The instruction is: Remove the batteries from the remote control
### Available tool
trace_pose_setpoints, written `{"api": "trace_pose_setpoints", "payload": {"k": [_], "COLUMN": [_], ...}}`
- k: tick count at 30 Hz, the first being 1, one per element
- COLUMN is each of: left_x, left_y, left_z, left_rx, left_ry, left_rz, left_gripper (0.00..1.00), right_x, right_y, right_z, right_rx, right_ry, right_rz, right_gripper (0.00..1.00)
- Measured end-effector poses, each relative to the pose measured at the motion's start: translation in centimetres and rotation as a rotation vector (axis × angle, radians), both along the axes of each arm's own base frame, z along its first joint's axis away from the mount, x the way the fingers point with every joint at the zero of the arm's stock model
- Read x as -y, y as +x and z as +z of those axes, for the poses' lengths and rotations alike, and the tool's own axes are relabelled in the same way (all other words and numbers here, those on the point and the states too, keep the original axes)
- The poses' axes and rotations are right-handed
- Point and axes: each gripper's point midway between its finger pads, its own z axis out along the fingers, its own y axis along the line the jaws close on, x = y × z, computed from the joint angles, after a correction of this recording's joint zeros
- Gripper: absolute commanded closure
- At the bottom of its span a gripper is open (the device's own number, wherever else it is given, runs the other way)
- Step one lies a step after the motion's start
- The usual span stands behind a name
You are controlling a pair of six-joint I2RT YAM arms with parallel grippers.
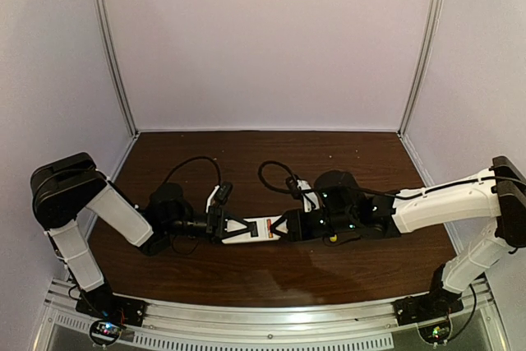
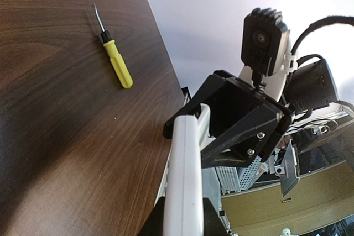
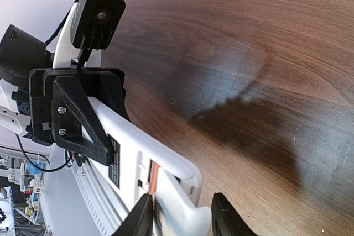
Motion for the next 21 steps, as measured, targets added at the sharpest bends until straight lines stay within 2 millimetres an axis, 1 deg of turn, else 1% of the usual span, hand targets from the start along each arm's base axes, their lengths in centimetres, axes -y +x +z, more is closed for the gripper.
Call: {"api": "trace_pose_setpoints", "payload": {"k": [8, 10, 13, 17, 21], "left_x": [-0.03, -0.04, -0.05, -0.04, -0.04], "left_y": [0.07, 0.08, 0.08, 0.08, 0.08], "left_z": [0.01, 0.01, 0.03, 0.14, 0.17], "left_rx": [0.002, 0.003, 0.004, 0.008, 0.009], "left_ry": [-0.001, -0.001, -0.001, -0.005, -0.006], "left_rz": [0.002, 0.002, 0.001, 0.001, 0.001], "left_gripper": [1.00, 1.00, 1.00, 1.00, 1.00], "right_x": [0.28, 0.29, 0.36, 0.58, 0.74], "right_y": [0.05, 0.04, 0.07, 0.02, 0.02], "right_z": [0.15, 0.14, 0.07, -0.24, 0.09], "right_rx": [0.004, 0.003, 0.006, 0.000, 0.005], "right_ry": [-0.007, -0.007, -0.013, -0.027, -0.026], "right_rz": [-0.009, -0.009, -0.010, -0.013, -0.017], "right_gripper": [0.67, 0.63, 0.50, 0.49, 0.51]}}
